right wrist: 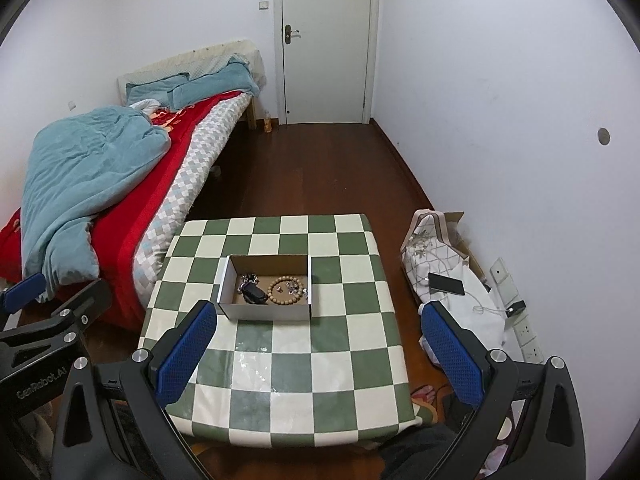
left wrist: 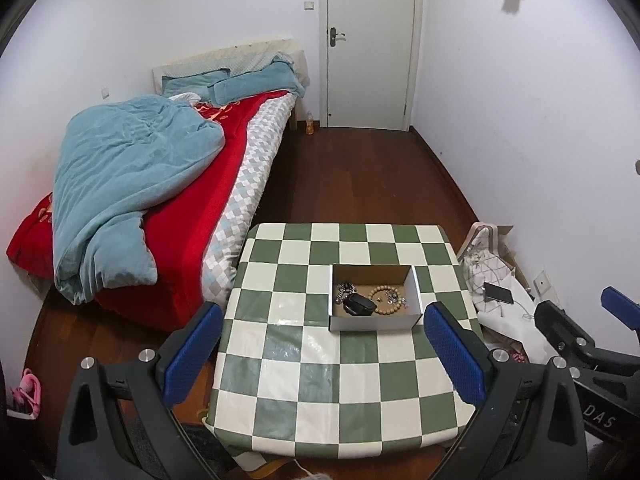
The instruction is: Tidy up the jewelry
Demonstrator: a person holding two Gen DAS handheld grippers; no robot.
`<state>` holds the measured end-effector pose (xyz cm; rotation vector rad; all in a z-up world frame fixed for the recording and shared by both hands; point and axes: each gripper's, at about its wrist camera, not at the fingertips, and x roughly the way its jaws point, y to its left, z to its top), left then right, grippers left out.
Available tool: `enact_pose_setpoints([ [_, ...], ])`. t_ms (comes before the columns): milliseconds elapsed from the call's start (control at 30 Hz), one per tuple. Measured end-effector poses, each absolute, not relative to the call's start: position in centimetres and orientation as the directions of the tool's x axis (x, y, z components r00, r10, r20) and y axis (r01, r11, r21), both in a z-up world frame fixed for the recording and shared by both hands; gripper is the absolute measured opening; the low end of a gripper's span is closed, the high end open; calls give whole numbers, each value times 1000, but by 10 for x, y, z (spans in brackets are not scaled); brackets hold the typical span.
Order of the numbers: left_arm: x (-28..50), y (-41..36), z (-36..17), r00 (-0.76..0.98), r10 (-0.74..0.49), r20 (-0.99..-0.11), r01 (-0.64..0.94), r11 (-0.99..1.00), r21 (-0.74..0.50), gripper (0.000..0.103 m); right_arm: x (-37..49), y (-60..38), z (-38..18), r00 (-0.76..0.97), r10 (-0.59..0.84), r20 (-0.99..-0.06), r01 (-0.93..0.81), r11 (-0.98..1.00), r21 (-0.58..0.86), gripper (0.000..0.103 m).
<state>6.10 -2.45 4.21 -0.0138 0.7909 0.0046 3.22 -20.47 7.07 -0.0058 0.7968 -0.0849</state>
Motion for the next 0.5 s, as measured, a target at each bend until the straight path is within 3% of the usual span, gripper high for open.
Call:
enact_pose_setpoints([
  [500, 100, -29, 20, 647, 6, -763, -26, 1000, -14, 102, 86, -211, 49, 652, -111, -750, 97, 993, -63, 103],
])
